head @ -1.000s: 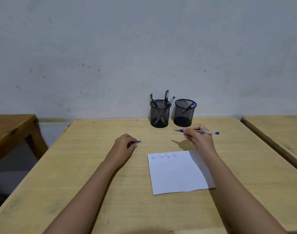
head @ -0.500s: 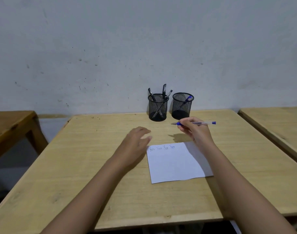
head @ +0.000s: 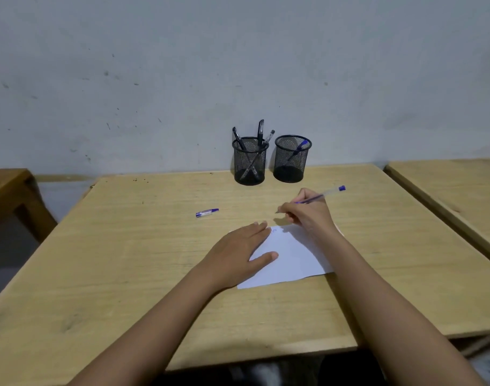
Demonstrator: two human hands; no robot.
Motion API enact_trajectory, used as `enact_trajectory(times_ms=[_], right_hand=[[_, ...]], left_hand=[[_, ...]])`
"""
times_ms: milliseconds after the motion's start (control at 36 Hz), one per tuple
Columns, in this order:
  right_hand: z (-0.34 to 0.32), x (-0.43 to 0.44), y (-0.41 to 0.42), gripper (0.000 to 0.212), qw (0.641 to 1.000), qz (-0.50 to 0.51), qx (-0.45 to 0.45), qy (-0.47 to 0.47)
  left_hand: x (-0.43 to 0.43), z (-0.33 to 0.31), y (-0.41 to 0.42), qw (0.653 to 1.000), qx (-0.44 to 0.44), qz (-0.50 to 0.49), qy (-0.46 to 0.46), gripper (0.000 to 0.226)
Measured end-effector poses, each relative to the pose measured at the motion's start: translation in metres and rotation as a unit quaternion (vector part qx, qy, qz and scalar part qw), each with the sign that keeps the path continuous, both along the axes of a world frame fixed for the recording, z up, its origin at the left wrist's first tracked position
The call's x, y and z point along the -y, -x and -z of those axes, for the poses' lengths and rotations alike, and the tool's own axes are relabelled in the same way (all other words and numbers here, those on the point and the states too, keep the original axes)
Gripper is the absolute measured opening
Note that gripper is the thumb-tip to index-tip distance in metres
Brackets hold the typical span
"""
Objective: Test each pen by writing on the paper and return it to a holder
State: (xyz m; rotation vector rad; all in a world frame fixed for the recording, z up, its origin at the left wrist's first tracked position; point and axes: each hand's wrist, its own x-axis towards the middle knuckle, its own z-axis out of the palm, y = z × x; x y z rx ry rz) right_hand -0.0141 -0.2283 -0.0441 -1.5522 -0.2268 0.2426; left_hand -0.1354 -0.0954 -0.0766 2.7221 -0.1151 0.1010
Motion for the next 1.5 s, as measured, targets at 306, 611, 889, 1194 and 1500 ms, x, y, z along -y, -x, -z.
enact_trajectory(times_ms=[306,611,889,1194,1500], right_hand=[[0.017,-0.008,0.001,0.039,0.995,0.017,0.067,0.066],[0.021,-0.01,-0.001,0.043,0.991,-0.009,0.097,0.097],[0.02,-0.009,-0.004,0.039,0.991,-0.025,0.079,0.107],[0.025,-0.003,-0.01,0.036,0.992,-0.014,0.085,0.096],[0.027,-0.003,-0.012,0.033,0.99,-0.021,0.097,0.098]], left_hand=[[-0.003,0.005,0.0,1.0,-0.027,0.01,-0.012,0.065],[-0.003,0.006,0.001,0.999,-0.03,0.004,-0.017,0.065],[-0.002,0.004,0.002,0.999,-0.037,0.001,-0.017,0.065],[-0.002,0.004,0.001,0.999,-0.04,-0.002,-0.014,0.065],[-0.001,0.003,0.0,0.999,-0.035,-0.001,-0.016,0.064]])
